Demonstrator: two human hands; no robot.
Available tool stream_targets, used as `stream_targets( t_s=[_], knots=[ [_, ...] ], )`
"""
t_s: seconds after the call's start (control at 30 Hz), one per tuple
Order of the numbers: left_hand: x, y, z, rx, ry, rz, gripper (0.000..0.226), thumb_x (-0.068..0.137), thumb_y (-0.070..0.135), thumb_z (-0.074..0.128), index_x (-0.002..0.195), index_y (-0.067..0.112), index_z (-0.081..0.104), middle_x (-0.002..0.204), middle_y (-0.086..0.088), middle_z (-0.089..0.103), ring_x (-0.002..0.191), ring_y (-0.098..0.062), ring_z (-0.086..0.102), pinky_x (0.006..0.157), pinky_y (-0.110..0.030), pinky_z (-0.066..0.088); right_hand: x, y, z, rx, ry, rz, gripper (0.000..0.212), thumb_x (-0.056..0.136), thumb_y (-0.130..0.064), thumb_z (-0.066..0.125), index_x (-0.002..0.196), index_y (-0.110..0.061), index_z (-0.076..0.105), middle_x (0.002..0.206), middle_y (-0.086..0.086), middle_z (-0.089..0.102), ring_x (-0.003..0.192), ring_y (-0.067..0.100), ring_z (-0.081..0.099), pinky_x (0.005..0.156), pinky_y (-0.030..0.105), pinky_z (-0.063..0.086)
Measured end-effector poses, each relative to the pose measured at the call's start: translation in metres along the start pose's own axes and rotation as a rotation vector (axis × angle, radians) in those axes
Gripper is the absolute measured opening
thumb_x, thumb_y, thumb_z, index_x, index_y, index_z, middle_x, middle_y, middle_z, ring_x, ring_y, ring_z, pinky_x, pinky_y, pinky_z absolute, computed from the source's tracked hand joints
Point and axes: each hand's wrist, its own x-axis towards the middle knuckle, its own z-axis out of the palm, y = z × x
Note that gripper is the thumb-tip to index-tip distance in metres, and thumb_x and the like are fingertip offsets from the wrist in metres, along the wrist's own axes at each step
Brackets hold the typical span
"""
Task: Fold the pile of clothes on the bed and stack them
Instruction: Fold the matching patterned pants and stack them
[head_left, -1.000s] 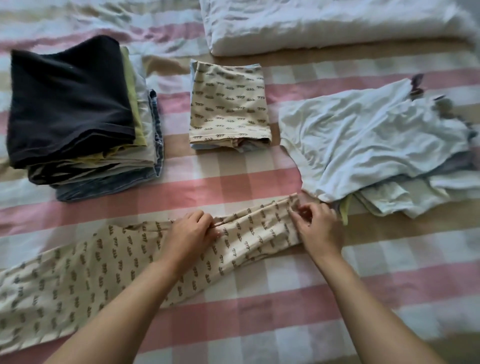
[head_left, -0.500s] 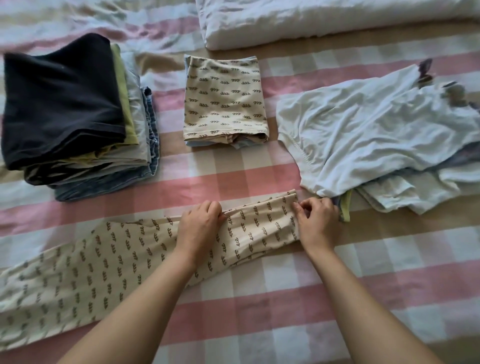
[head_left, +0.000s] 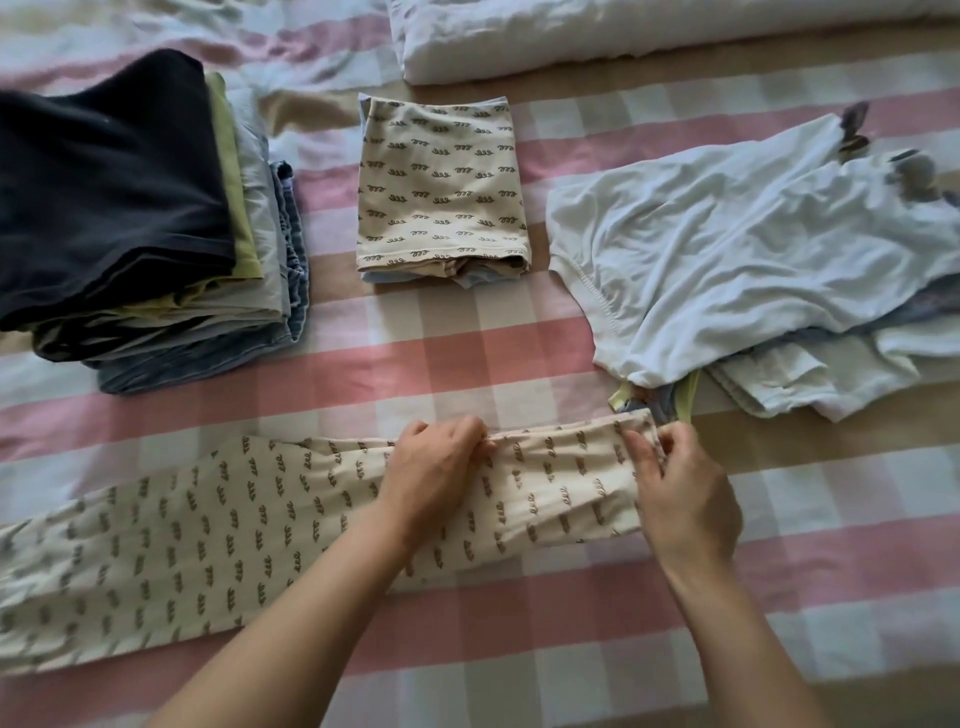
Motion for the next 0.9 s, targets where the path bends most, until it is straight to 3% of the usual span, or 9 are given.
stream_targets(
  t_s=[0.17,0.27,0.4,0.47,0.53,0.57,0.7,0.77,0.9],
  knots=[
    [0.010,0.022,0.031,0.213,-0.076,-0.037,0.027,0.087,0.033,0.044,0.087,0.013,0.063,0.089,-0.004,0.064,0.088,-0.023,0.055,0.079,-0.036,0.040,-0.005,0.034,0.009,-0.078,0.010,0.161,0.021,0.091,-0.028,0.055,0.098,-0.009,0.054,0.093,0.019,0.062,0.084,0.036,0.054,0.062,0.038,0.038],
    [-0.004,0.031,0.040,0.157,0.168,-0.019,0.011,0.083,0.023,0.056,0.092,0.018,0.060,0.093,-0.005,0.065,0.089,-0.021,0.042,0.079,-0.033,0.030,-0.018,0.027,0.015,-0.025,0.275,-0.171,0.021,0.087,-0.011,0.054,0.103,0.000,0.062,0.105,0.022,0.060,0.099,0.036,0.050,0.083,0.040,0.036],
    [-0.036,0.039,0.043,0.182,0.010,0.098,0.027,0.082,0.022,0.050,0.101,0.022,0.069,0.109,0.001,0.068,0.104,-0.021,0.061,0.088,-0.035,0.044,-0.047,0.004,0.045,-0.105,-0.037,-0.620,0.041,0.095,-0.023,0.032,0.118,-0.010,0.062,0.127,0.010,0.059,0.123,0.023,0.048,0.099,0.042,0.032],
    [-0.048,0.038,0.043,0.231,-0.158,0.049,0.040,0.085,0.029,0.042,0.117,0.023,0.064,0.127,0.004,0.060,0.120,-0.016,0.055,0.099,-0.035,0.042,-0.050,0.004,0.056,-0.259,-0.165,-0.579,0.058,0.099,-0.039,0.011,0.130,-0.011,0.051,0.138,0.006,0.047,0.137,0.011,0.030,0.107,0.037,0.021],
    [-0.051,0.033,0.041,0.236,-0.242,0.012,0.044,0.089,0.038,0.037,0.127,0.025,0.056,0.136,0.006,0.051,0.128,-0.013,0.046,0.105,-0.038,0.031,-0.048,0.010,0.062,-0.320,-0.194,-0.517,0.066,0.096,-0.049,0.003,0.134,-0.010,0.040,0.142,0.007,0.038,0.142,0.003,-0.002,0.111,0.034,0.009],
    [-0.049,0.030,0.038,0.249,-0.283,0.007,0.047,0.090,0.042,0.034,0.129,0.027,0.053,0.138,0.006,0.049,0.129,-0.013,0.044,0.105,-0.037,0.028,-0.047,0.012,0.064,-0.347,-0.192,-0.503,0.068,0.095,-0.051,0.003,0.135,-0.009,0.039,0.142,0.010,0.038,0.142,0.005,-0.005,0.111,0.034,0.008],
    [-0.057,0.006,0.019,0.339,-0.396,-0.041,0.055,0.091,0.049,0.024,0.137,0.027,0.042,0.144,0.004,0.040,0.135,-0.015,0.035,0.108,-0.038,0.021,-0.054,-0.002,0.061,-0.346,-0.218,-0.383,0.073,0.095,-0.053,0.004,0.134,-0.006,0.043,0.141,0.016,0.043,0.133,0.021,0.022,0.110,0.036,0.009],
    [-0.072,-0.021,0.005,0.379,-0.380,-0.072,0.056,0.094,0.048,0.019,0.141,0.024,0.033,0.148,0.001,0.032,0.138,-0.020,0.027,0.109,-0.042,0.016,-0.065,-0.018,0.063,-0.330,-0.223,-0.445,0.070,0.096,-0.051,0.002,0.142,-0.008,0.032,0.149,0.011,0.031,0.140,0.018,0.012,0.112,0.035,0.002],
    [-0.105,-0.089,-0.032,0.431,-0.297,-0.207,0.058,0.094,0.049,0.016,0.146,0.023,0.019,0.154,-0.002,0.016,0.143,-0.026,0.013,0.113,-0.043,0.004,-0.093,-0.059,0.093,-0.351,-0.276,-0.832,0.058,0.096,-0.047,-0.001,0.147,-0.021,-0.011,0.154,-0.004,-0.022,0.142,0.010,-0.016,0.112,0.039,0.002]
  ],
)
